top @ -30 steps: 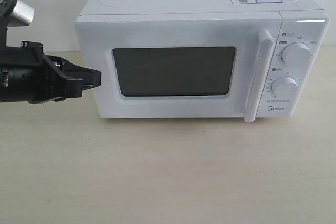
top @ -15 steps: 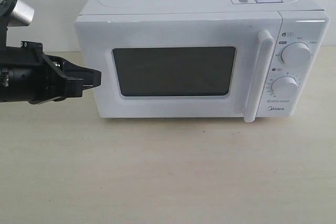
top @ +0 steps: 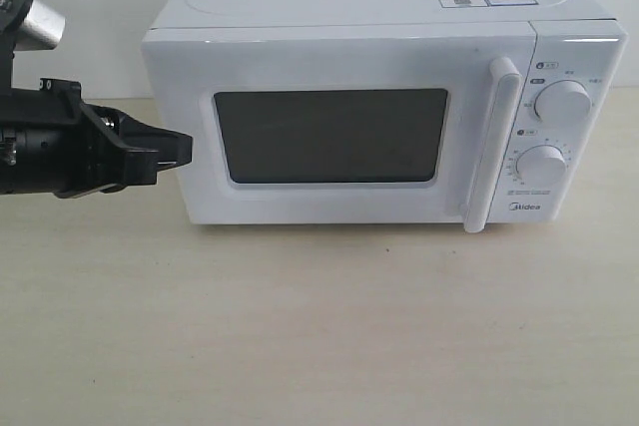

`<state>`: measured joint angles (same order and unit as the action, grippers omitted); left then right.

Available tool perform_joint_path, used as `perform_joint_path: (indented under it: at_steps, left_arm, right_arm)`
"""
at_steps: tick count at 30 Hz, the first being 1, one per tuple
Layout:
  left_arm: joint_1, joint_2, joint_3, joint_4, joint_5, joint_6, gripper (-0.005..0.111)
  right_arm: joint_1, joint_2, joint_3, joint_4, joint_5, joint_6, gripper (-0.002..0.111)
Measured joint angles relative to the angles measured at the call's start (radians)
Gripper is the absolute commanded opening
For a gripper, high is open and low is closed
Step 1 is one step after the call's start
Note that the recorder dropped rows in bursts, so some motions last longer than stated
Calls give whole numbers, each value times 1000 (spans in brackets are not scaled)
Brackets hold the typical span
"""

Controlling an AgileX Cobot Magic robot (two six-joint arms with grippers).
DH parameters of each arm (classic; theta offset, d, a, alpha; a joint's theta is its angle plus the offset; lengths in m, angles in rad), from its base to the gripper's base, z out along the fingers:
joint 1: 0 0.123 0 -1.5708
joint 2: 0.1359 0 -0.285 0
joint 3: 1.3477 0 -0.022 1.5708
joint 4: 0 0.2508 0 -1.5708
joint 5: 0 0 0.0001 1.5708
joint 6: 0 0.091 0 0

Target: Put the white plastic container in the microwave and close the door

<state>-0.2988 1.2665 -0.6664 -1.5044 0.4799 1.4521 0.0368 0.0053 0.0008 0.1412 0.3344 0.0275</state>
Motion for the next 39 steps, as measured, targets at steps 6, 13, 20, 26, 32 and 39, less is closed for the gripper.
perform_joint_path:
  at_steps: [6, 13, 20, 26, 32, 39]
  left_arm:
    - [0, -14, 0, 6, -17, 0, 4]
    - [0, -225, 0, 96, -212, 11, 4]
    - [22, -582, 4, 63, -442, 6, 4]
    - [145, -935, 101, 8, -504, -98, 4]
    - [184, -1131, 180, 1, -523, -179, 4]
    - [184, -1179, 186, -27, -480, -280, 4]
  right_arm:
    - [0, 0, 0, 3, 0, 0, 0]
    - [0, 0, 0, 6, 0, 0, 0]
    - [0, 0, 0, 6, 0, 0, 0]
    - [0, 0, 0, 7, 0, 0, 0]
    - [0, 0, 0, 7, 0, 0, 0]
    - [0, 0, 0, 7, 0, 0, 0]
